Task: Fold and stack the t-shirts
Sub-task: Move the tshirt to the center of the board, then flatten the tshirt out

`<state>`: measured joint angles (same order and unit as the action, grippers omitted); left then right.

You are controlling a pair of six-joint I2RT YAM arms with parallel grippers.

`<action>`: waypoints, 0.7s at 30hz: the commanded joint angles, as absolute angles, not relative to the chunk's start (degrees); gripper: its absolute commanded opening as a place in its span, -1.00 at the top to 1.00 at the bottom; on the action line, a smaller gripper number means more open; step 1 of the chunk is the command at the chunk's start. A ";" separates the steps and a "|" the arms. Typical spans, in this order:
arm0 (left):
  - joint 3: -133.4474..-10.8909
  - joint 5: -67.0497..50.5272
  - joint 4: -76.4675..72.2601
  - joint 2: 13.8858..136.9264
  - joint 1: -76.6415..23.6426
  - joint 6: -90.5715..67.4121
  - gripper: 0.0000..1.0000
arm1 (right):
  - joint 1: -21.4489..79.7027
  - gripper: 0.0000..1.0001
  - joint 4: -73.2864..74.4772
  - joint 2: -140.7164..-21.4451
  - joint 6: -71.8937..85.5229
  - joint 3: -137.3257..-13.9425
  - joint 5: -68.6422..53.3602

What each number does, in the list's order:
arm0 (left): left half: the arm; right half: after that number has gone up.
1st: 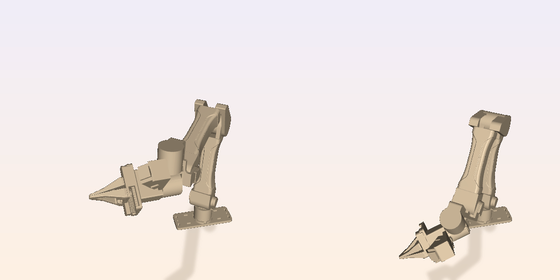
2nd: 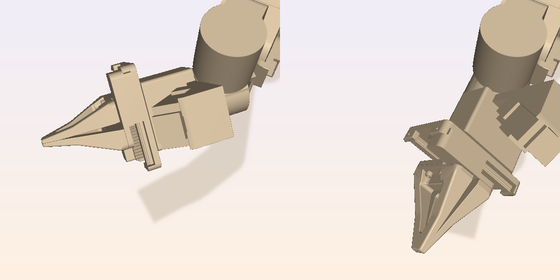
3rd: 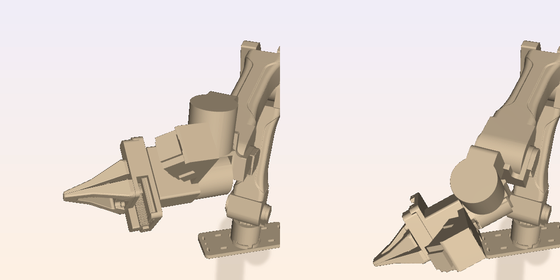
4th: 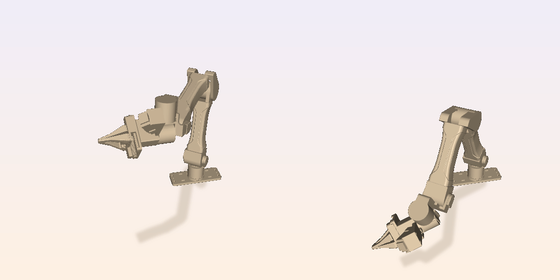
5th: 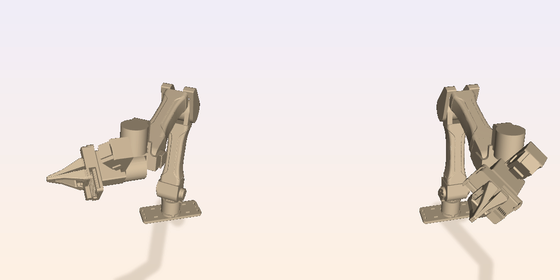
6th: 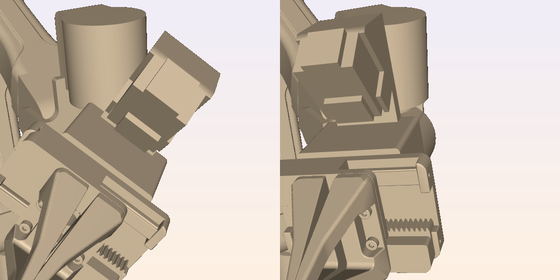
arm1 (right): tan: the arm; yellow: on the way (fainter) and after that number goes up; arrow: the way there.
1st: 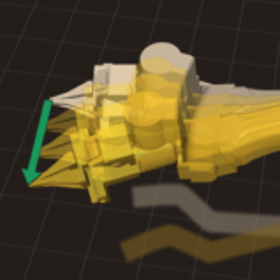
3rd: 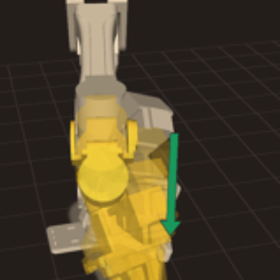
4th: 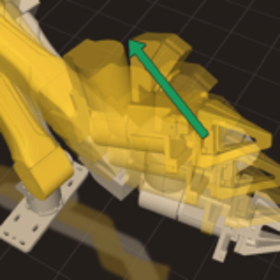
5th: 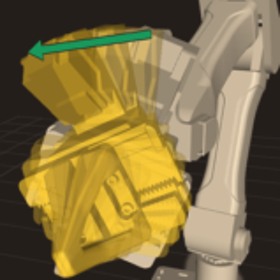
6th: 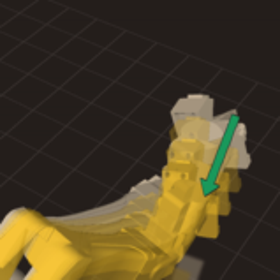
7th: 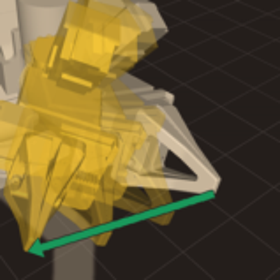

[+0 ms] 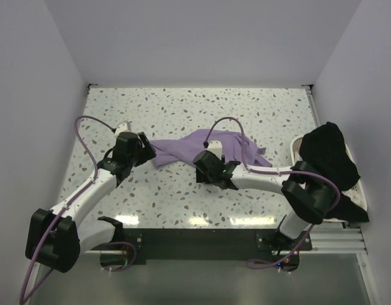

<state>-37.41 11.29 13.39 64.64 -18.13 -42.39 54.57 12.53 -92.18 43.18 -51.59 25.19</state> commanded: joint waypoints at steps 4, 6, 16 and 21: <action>-39.90 13.89 13.36 62.14 -16.61 -41.22 -0.61 | 57.04 -0.22 12.56 -98.78 43.41 -56.07 31.55; -39.73 13.89 13.36 61.79 -16.52 -41.31 -0.61 | 57.48 -0.06 13.80 -99.58 44.20 -55.99 32.60; -40.86 14.59 12.92 64.60 -16.52 -45.00 -0.61 | 57.39 1.00 26.97 -90.64 45.44 -55.99 40.58; -43.24 14.85 11.95 69.24 -16.61 -47.46 -0.58 | 56.87 1.00 39.01 -72.12 44.38 -55.63 45.34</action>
